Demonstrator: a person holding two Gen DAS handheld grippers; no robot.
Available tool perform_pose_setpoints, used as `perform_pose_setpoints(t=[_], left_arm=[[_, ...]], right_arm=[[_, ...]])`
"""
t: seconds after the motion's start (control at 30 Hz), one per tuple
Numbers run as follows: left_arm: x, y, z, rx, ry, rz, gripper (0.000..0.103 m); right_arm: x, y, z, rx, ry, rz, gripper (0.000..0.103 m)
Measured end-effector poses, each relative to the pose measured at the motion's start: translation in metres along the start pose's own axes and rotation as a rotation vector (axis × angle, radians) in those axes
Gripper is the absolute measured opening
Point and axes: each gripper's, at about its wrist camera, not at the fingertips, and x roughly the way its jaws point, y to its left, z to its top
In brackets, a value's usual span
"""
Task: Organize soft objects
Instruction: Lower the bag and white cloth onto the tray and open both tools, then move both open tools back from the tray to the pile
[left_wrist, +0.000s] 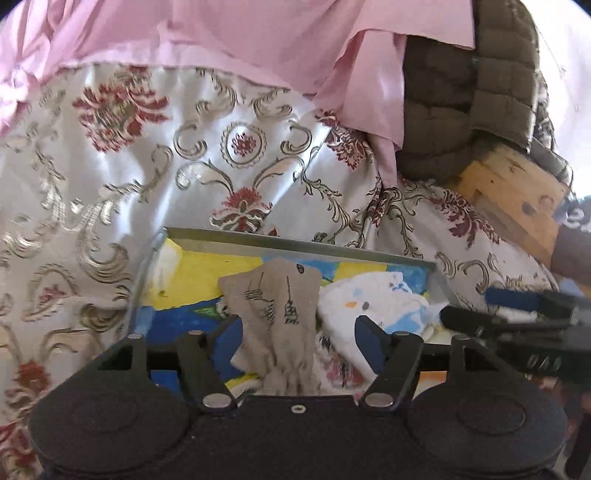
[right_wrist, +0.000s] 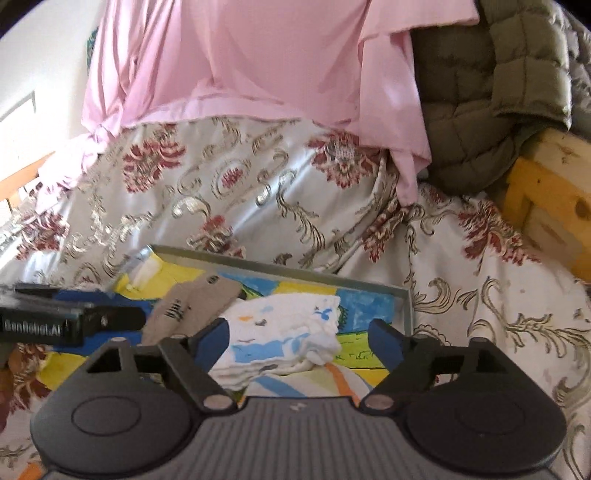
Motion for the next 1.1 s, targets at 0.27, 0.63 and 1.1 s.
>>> perform_pose_setpoints(t=[0.27, 0.63, 1.1], left_arm=[[-0.068, -0.006, -0.020, 0.031, -0.073, 0.043, 0.088], [-0.191, -0.035, -0.057, 0.055, -0.169, 0.098, 0.098], [-0.290, -0.039, -0.124, -0.029, -0.247, 0.097, 0.102]], right_arm=[[-0.061, 0.025, -0.006, -0.019, -0.084, 0.022, 0.098], [-0.180, 0.062, -0.031, -0.050, -0.177, 0.044, 0.103], [-0.287, 0.106, -0.099, -0.044, -0.272, -0.011, 0.103]])
